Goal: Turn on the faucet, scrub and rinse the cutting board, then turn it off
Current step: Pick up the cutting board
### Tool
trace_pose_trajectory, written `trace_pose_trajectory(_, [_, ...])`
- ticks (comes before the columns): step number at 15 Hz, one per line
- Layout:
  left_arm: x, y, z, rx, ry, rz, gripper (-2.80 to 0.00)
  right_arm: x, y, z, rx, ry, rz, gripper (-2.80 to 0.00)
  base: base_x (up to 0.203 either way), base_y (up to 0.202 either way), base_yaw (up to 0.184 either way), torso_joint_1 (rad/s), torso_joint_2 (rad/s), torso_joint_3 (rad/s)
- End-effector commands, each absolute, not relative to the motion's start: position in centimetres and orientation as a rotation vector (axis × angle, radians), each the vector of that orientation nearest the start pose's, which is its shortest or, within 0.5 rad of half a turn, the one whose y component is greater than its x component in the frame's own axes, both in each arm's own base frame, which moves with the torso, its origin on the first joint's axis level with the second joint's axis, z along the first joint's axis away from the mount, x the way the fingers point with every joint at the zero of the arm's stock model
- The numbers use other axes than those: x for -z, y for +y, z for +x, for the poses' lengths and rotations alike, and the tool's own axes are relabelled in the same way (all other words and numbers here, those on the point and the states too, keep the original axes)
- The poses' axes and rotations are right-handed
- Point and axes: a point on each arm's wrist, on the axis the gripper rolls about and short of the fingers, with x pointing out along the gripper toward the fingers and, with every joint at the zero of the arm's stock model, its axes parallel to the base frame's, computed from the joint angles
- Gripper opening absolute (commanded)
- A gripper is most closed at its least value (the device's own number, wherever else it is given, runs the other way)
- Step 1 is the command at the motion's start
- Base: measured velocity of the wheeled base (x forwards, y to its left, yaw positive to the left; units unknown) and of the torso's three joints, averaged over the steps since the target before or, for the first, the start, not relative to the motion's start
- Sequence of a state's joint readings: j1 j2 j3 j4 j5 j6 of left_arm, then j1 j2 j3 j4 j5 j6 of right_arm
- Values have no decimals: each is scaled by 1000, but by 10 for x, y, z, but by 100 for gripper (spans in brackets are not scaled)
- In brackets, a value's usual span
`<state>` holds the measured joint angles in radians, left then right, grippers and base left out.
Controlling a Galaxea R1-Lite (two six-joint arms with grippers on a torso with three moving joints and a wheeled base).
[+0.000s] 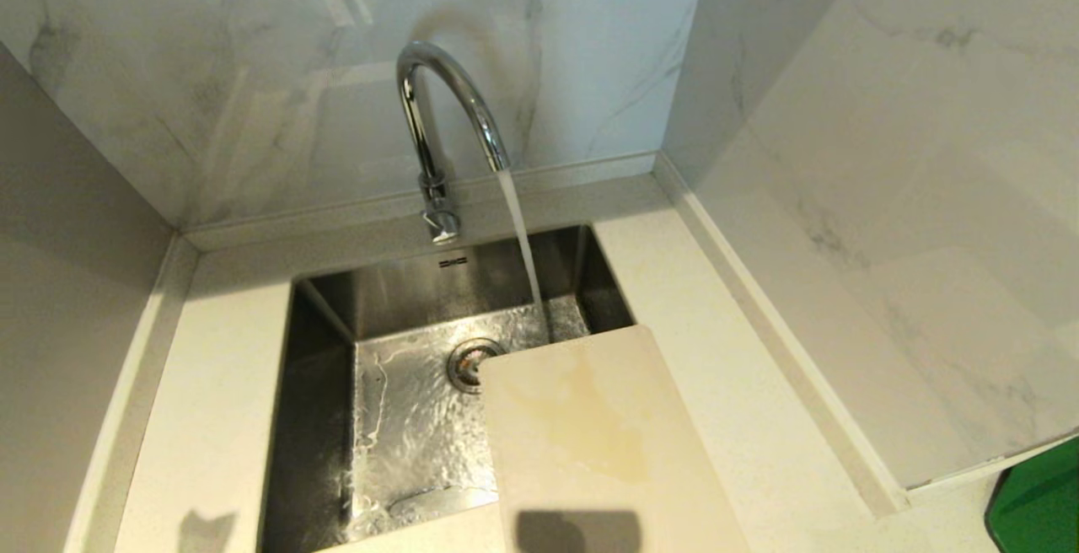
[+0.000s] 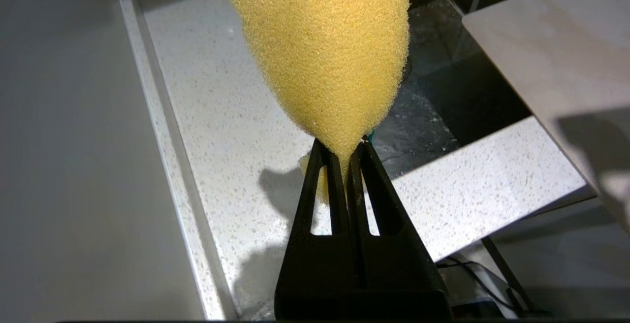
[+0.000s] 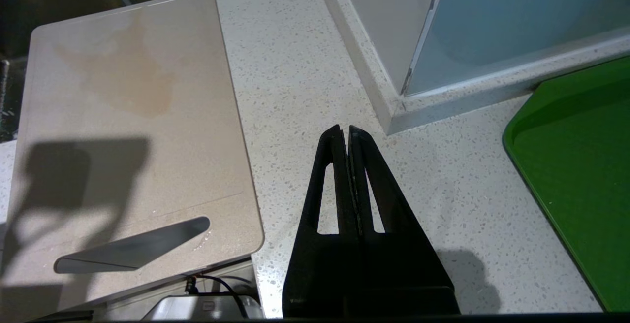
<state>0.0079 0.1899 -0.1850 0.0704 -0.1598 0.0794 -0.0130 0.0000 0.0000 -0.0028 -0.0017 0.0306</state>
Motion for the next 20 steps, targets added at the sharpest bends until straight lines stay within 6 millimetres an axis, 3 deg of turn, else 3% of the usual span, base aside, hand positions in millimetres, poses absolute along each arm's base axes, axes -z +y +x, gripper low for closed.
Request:
trace_pose_trajectory(1, [-104,-4,-20,154,71,77,-280,-76,0,-23,15,-5,31,-280,0,0,0,0,0,0])
trace_pose_trajectory(3, [-91,-4,-22,149,73,76,-280,-76,0,-23,15,-5,31,-280,0,0,0,0,0,0])
trace_pose_trajectory(6, [-87,-3,-25,138,44,74,-280,-76,0,-23,15,-5,31,-280,0,0,0,0,0,0])
trace_pose_trajectory(9, [-75,0,-25,2,44,70,-280,-76,0,-23,14,-5,31,-280,0,0,0,0,0,0])
trace_pose_trajectory(20, [-77,0,-25,-20,28,-8,-280,-76,0,-23,14,-5,31,-280,0,0,0,0,0,0])
